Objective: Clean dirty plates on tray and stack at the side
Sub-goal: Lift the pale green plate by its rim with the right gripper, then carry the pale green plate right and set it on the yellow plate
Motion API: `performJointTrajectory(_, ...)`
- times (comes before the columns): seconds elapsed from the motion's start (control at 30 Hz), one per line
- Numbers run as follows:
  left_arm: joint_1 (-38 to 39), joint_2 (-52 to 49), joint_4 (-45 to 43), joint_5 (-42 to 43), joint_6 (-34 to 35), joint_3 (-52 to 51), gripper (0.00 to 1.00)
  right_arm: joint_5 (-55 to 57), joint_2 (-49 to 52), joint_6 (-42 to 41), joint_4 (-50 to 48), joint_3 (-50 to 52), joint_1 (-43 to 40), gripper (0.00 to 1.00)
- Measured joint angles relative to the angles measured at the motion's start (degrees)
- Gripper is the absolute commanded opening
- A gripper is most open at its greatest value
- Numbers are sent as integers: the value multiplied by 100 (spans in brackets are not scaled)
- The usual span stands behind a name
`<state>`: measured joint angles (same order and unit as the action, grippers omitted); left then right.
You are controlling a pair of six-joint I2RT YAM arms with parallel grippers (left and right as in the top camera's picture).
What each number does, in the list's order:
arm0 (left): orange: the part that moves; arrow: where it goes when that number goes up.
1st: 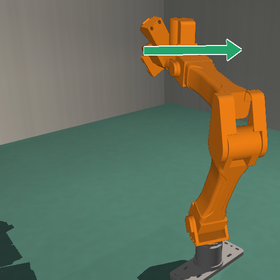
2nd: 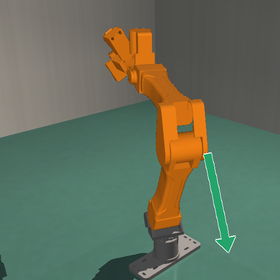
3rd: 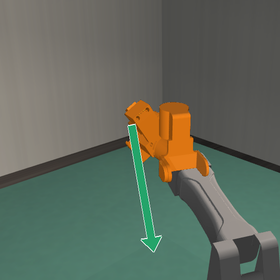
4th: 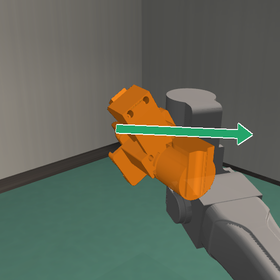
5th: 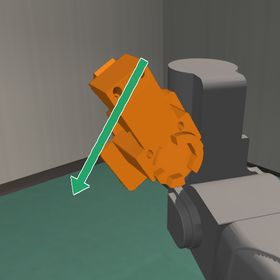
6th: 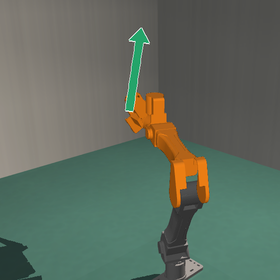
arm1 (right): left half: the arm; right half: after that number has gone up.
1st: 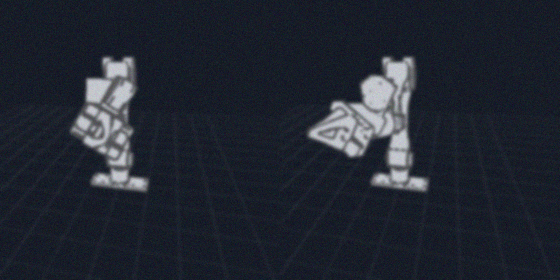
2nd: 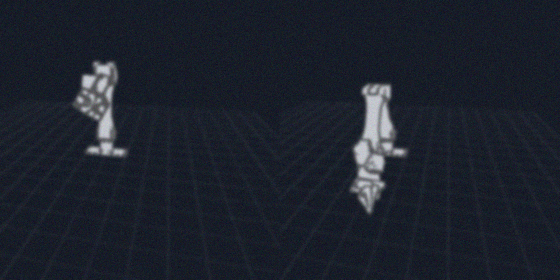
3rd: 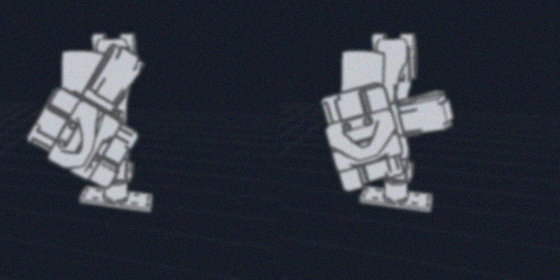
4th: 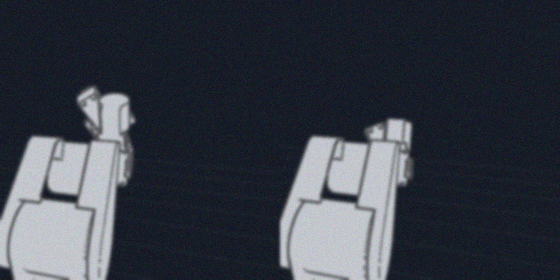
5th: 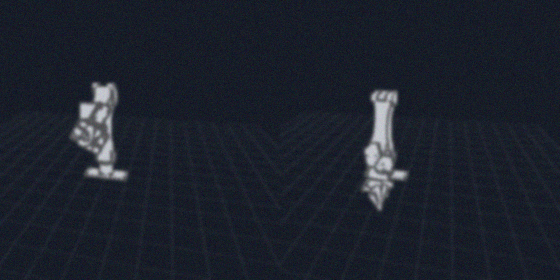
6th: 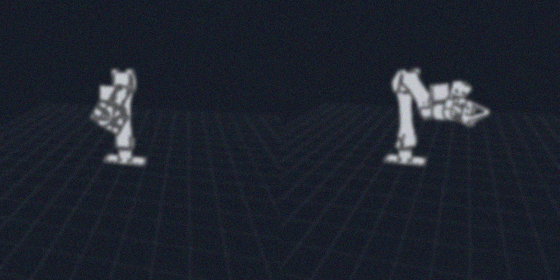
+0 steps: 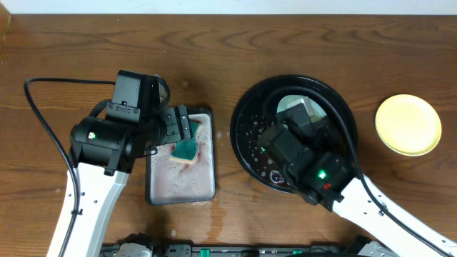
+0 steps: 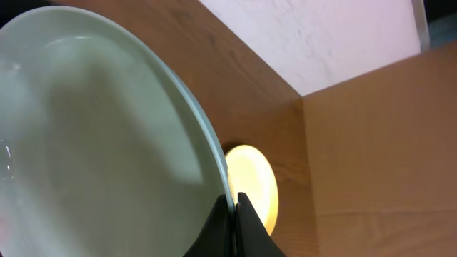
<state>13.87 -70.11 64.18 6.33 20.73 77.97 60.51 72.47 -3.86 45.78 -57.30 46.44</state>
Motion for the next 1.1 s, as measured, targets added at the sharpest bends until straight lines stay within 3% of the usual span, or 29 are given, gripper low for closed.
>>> performJointTrajectory(0.2, 0, 0, -2, 0, 2, 0, 86, -706, 0, -177, -17, 0, -455, 1)
performJointTrajectory(0.37, 0, 0, -4, 0, 2, 0, 86, -2162, 2, -702, -203, 0, -1596, 1)
performJointTrajectory(0.67, 0, 0, -7, 0, 0, 0, 87, -6295, 20, -1078, -748, 0, -5228, 1)
performJointTrajectory(0.9, 0, -2, -4, 0, 2, 0, 86, -7012, 546, -1674, -1178, 0, -7967, 1)
performJointTrajectory(1.1, 0, -2, -4, 0, 2, 0, 86, -6990, 1467, -1998, -1657, -2, -9138, 5)
